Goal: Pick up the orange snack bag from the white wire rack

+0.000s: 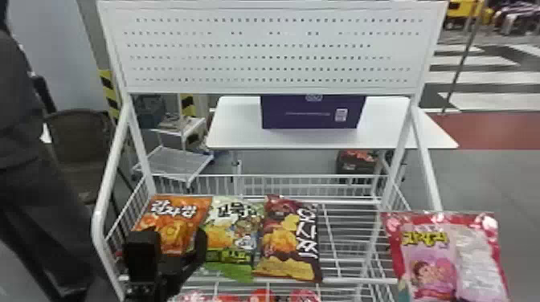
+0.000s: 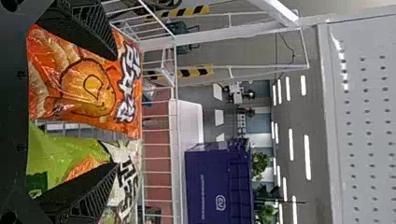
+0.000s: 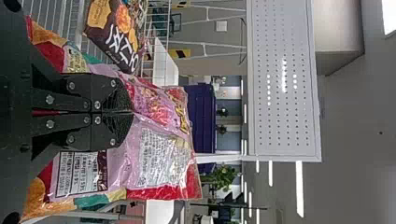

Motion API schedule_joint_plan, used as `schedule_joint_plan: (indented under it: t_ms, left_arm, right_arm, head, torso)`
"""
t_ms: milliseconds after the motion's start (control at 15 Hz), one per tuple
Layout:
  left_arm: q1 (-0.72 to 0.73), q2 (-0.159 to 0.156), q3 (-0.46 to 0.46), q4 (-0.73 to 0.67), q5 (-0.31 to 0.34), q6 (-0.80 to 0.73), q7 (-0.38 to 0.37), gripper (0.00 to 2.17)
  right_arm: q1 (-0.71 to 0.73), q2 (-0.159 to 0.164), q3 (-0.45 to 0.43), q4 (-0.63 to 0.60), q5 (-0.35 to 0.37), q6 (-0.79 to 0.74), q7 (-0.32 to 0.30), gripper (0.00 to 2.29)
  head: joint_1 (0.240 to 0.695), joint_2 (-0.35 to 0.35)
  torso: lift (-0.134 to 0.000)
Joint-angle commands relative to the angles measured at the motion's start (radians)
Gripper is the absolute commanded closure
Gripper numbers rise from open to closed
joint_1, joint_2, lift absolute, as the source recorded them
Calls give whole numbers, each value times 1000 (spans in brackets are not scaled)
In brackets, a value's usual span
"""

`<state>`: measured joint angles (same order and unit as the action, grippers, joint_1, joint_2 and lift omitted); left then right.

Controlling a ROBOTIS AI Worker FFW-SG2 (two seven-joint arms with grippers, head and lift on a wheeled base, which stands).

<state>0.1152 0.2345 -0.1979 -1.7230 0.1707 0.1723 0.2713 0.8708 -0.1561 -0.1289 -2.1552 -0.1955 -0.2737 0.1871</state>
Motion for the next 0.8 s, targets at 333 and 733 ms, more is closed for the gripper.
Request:
schedule_joint_plan:
  t_ms: [333,733]
  left_arm:
    - [-112,6,48,106,26,143,-40,83]
    - [-126,2,55,115,20,204,-77,799]
  right_arm:
    - [-6,1,-2,9,1,0,3,2246]
    - [-15,1,-5,15,-1,3,5,2250]
  head:
    - [499,0]
    - [499,0]
  torso:
    - [0]
    - [0]
